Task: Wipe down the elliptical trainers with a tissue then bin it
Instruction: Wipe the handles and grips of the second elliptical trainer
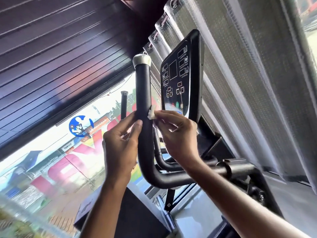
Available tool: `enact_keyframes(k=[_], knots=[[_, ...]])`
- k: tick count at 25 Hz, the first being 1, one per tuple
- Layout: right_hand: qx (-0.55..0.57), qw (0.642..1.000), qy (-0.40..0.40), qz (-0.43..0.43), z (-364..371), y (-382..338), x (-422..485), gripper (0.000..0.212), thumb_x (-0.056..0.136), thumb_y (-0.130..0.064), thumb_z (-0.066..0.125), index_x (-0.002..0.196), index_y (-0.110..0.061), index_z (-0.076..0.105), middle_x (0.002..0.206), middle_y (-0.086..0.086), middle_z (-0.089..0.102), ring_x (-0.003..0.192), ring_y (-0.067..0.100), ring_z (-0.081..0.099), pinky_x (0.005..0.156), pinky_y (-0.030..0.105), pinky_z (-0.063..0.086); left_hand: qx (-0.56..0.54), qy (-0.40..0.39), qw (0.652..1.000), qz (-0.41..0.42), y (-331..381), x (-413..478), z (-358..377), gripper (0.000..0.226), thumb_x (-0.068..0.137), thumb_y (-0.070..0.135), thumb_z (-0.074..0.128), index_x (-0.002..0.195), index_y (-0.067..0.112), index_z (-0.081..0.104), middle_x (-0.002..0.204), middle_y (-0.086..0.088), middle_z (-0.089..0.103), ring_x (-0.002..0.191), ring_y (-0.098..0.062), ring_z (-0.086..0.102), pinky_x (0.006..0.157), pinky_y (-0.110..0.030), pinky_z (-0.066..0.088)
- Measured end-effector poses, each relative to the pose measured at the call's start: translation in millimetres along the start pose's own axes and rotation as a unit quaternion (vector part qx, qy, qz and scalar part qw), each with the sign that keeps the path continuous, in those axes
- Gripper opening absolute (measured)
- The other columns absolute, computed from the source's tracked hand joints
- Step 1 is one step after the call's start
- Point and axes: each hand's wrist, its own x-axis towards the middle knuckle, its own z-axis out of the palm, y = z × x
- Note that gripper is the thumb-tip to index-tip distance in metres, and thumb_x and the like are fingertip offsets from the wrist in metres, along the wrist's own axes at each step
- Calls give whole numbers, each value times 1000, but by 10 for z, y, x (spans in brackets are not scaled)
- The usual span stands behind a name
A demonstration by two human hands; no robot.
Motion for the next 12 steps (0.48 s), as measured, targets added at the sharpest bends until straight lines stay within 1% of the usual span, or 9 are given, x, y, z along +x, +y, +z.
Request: enact_keyframes(k=[1, 3, 5, 6, 9, 11, 12], knots=[[11, 1000, 0, 17, -4, -17, 31, 18, 85, -1, 77, 98, -12, 81, 93, -7, 78, 83, 1, 72, 78, 26, 58, 8, -1, 1000, 0, 14, -27, 11, 30, 99, 11, 68, 127, 21, 74, 115, 7, 78, 102, -24, 77, 91, -50, 61], [31, 998, 25, 51, 51, -63, 258, 17, 85, -4, 78, 98, -14, 82, 89, -7, 79, 79, -4, 70, 75, 21, 55, 18, 1, 1000, 1, 41, -55, 12, 33, 99, 8, 67, 128, 21, 73, 114, 9, 78, 103, -18, 76, 91, -46, 62], [25, 997, 39, 68, 95, -118, 372, 18, 86, -5, 77, 99, -16, 82, 90, -7, 79, 79, -4, 70, 77, 21, 57, 22, -1, 1000, -1, 55, -85, -1, 34, 98, 6, 67, 129, 20, 73, 117, 10, 77, 108, -15, 74, 96, -46, 60], [24, 996, 35, 72, 74, -119, 294, 19, 86, -4, 76, 99, -16, 82, 90, -8, 79, 79, -3, 70, 77, 20, 57, 26, -1, 1000, -4, 52, -112, -8, 35, 98, 6, 68, 129, 21, 73, 118, 11, 77, 111, -13, 73, 98, -46, 59], [9, 997, -14, 71, -65, -108, -176, 18, 86, -3, 76, 98, -15, 81, 92, -8, 79, 79, -2, 71, 73, 15, 54, 38, 7, 999, -18, 6, -207, -34, 35, 99, 12, 67, 131, 26, 72, 119, 12, 76, 110, -11, 73, 98, -49, 58], [17, 994, -21, 104, -101, -97, -231, 13, 90, -14, 76, 101, -16, 81, 88, -9, 79, 77, -1, 72, 70, 14, 52, 37, 8, 999, -24, -29, -246, -29, 36, 100, 14, 66, 134, 24, 70, 120, 10, 76, 111, -11, 73, 98, -49, 59], [28, 992, -24, 124, -103, -123, -232, 14, 91, -20, 76, 104, -17, 81, 86, -10, 79, 78, 1, 73, 69, 14, 52, 35, 7, 999, -24, -34, -262, -31, 35, 100, 13, 66, 134, 23, 70, 120, 9, 76, 111, -11, 73, 98, -47, 59]])
